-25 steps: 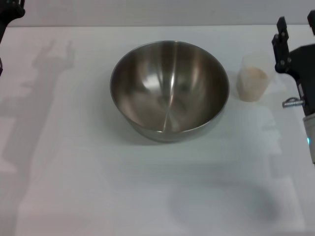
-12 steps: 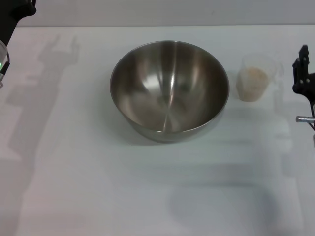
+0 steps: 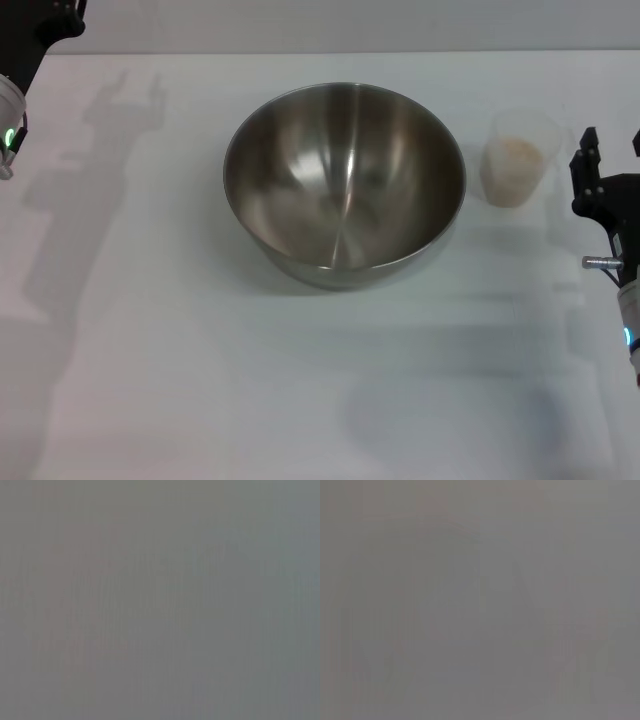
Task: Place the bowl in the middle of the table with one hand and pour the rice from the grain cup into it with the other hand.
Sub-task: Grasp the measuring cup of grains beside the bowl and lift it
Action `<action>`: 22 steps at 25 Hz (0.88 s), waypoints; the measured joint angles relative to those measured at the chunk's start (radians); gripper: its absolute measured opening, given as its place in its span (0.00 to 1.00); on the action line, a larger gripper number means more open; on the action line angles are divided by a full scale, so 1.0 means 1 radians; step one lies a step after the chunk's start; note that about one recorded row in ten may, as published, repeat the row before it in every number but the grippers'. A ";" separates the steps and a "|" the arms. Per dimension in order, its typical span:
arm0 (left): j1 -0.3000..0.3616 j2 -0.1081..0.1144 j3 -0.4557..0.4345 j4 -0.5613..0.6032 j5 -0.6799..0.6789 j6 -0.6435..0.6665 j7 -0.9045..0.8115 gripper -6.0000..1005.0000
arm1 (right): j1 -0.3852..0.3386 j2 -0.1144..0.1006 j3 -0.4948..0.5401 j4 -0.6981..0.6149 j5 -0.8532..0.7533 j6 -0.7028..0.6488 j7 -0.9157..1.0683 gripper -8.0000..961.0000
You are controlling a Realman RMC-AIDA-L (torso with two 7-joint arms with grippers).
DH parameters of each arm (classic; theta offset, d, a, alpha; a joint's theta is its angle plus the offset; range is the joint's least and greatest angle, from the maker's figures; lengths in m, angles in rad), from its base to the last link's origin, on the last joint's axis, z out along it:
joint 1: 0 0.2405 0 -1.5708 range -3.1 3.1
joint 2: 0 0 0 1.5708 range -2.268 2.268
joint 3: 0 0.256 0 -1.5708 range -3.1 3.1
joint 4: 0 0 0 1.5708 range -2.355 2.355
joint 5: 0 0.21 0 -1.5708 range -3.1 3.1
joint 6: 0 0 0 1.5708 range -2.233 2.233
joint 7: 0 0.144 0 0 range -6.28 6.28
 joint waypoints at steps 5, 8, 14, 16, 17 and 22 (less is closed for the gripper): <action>-0.001 0.000 0.000 0.005 0.000 -0.001 0.000 0.45 | -0.001 0.000 0.010 -0.005 0.008 0.049 0.003 0.56; -0.003 0.001 0.000 0.011 0.000 -0.001 0.000 0.45 | -0.004 0.000 0.012 -0.006 0.014 0.060 0.005 0.56; -0.008 0.002 0.000 0.021 0.000 -0.001 0.000 0.45 | -0.026 0.002 0.010 -0.003 0.016 0.064 0.006 0.56; -0.014 0.003 0.000 0.028 0.000 -0.001 0.000 0.45 | -0.033 0.002 0.009 -0.005 0.016 0.063 0.007 0.56; -0.018 0.003 0.000 0.033 0.000 -0.001 0.000 0.45 | -0.035 0.003 0.009 -0.007 0.016 0.063 0.008 0.56; -0.030 0.000 0.000 0.047 0.000 -0.001 0.000 0.45 | -0.042 0.003 0.011 -0.025 0.016 0.064 0.036 0.56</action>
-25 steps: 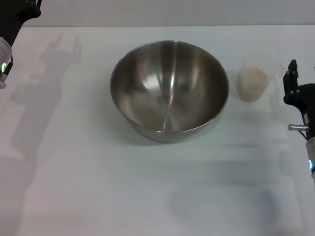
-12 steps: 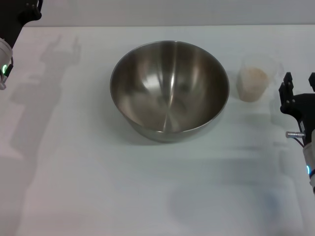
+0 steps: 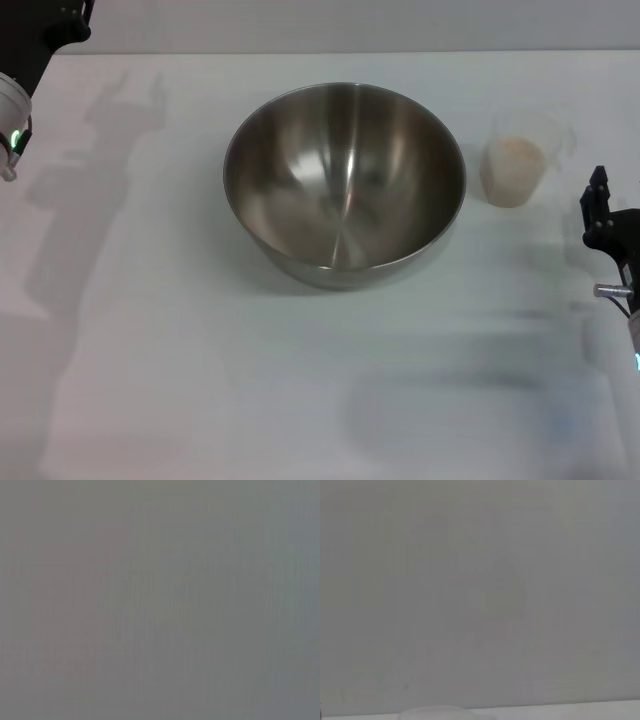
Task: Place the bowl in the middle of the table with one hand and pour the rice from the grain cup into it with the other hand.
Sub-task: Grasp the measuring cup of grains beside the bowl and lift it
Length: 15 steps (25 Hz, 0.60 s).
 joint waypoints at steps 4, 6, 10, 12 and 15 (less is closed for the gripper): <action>-0.004 -0.001 0.000 0.004 0.000 0.000 0.000 0.45 | 0.008 0.000 0.001 -0.028 0.000 0.008 0.031 0.56; -0.004 -0.001 0.000 0.004 0.000 0.000 0.001 0.45 | 0.013 -0.002 0.001 -0.038 0.000 0.016 0.039 0.56; -0.002 -0.003 0.000 0.004 0.000 0.003 0.001 0.45 | 0.024 -0.002 0.001 -0.053 0.000 0.024 0.047 0.56; -0.001 -0.003 0.000 0.004 0.000 0.004 0.001 0.45 | 0.030 -0.002 0.001 -0.061 0.000 0.027 0.048 0.56; 0.000 -0.004 0.000 0.004 0.000 0.005 0.001 0.45 | 0.039 -0.002 -0.004 -0.074 -0.003 0.031 0.064 0.56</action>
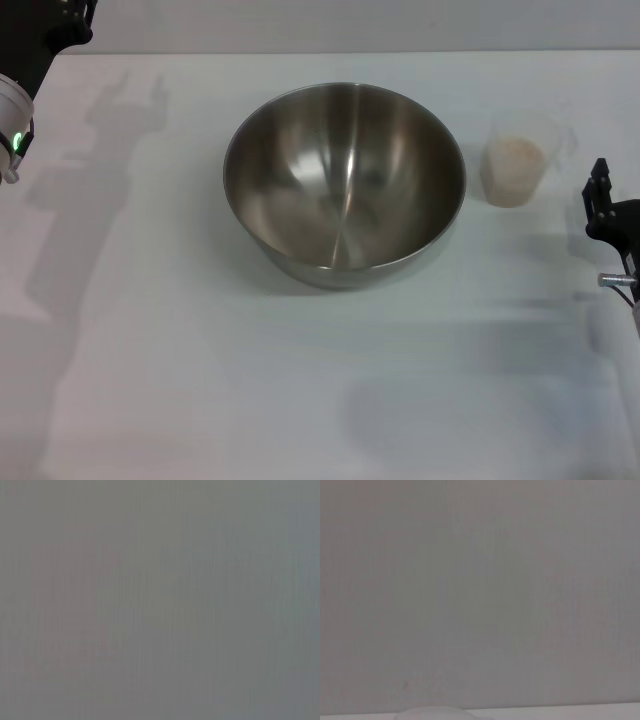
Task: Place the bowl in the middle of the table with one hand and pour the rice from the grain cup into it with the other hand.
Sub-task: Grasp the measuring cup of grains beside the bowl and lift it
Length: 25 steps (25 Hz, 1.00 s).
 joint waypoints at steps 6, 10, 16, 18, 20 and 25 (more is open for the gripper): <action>0.001 0.000 -0.001 0.000 -0.002 -0.003 0.000 0.45 | 0.016 0.000 -0.007 -0.016 -0.007 0.023 0.016 0.56; 0.000 0.001 -0.001 0.000 -0.002 -0.004 0.000 0.45 | 0.023 0.000 -0.008 -0.024 -0.010 0.043 0.016 0.56; 0.000 0.002 -0.002 0.000 -0.002 -0.003 0.000 0.45 | 0.030 -0.001 -0.009 -0.033 -0.010 0.051 0.017 0.56; -0.002 0.002 -0.002 0.000 -0.002 -0.004 0.000 0.45 | 0.034 -0.001 -0.009 -0.039 -0.010 0.055 0.018 0.56; -0.002 0.002 -0.003 0.000 -0.002 -0.004 0.000 0.45 | 0.039 -0.001 -0.009 -0.043 -0.010 0.065 0.018 0.56; -0.003 0.004 -0.005 0.000 -0.001 -0.004 0.000 0.45 | 0.051 -0.002 -0.009 -0.054 -0.010 0.074 0.019 0.56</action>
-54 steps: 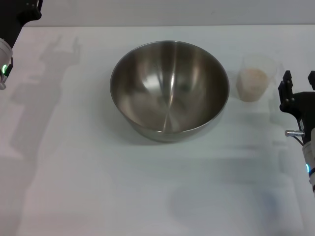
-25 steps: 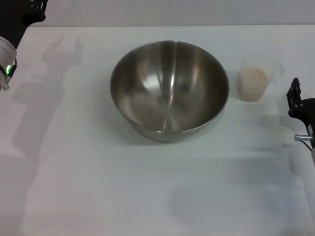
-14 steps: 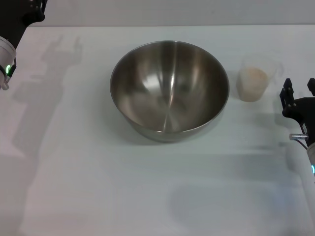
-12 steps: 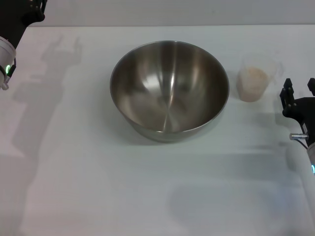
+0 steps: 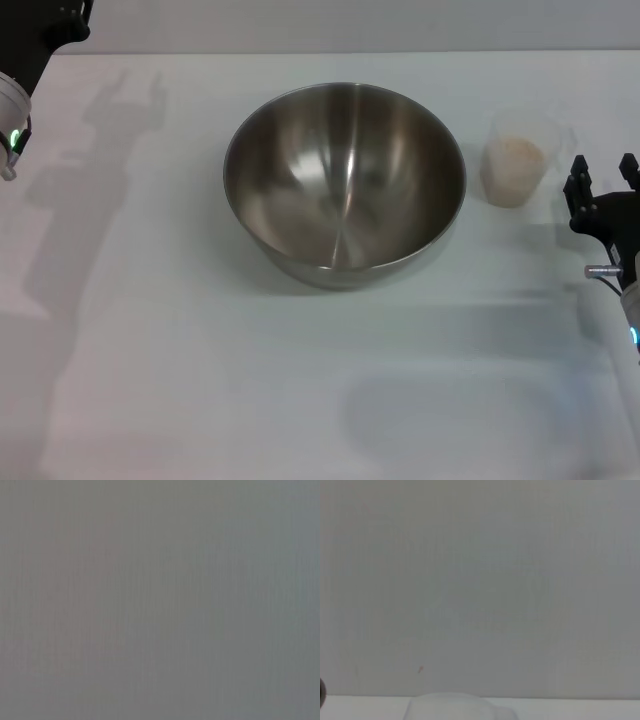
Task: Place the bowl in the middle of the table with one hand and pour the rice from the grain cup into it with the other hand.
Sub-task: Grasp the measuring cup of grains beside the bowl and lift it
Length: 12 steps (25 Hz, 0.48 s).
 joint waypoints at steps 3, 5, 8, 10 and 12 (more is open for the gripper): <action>0.000 0.000 -0.011 0.000 0.000 0.003 0.000 0.45 | 0.007 -0.001 0.000 -0.003 0.000 0.001 0.001 0.56; 0.000 -0.001 -0.013 0.000 0.000 0.003 0.000 0.45 | 0.009 -0.001 0.000 -0.003 0.000 0.001 0.001 0.56; 0.000 -0.001 -0.018 -0.002 0.000 0.004 0.000 0.45 | 0.012 -0.002 0.000 -0.005 0.000 0.005 0.001 0.55; 0.000 -0.001 -0.019 -0.003 0.000 0.005 0.000 0.45 | 0.013 -0.002 0.000 -0.005 0.001 0.008 0.001 0.55; 0.000 -0.001 -0.020 -0.005 0.000 0.005 0.000 0.45 | 0.015 -0.002 0.002 -0.006 0.001 0.015 0.001 0.55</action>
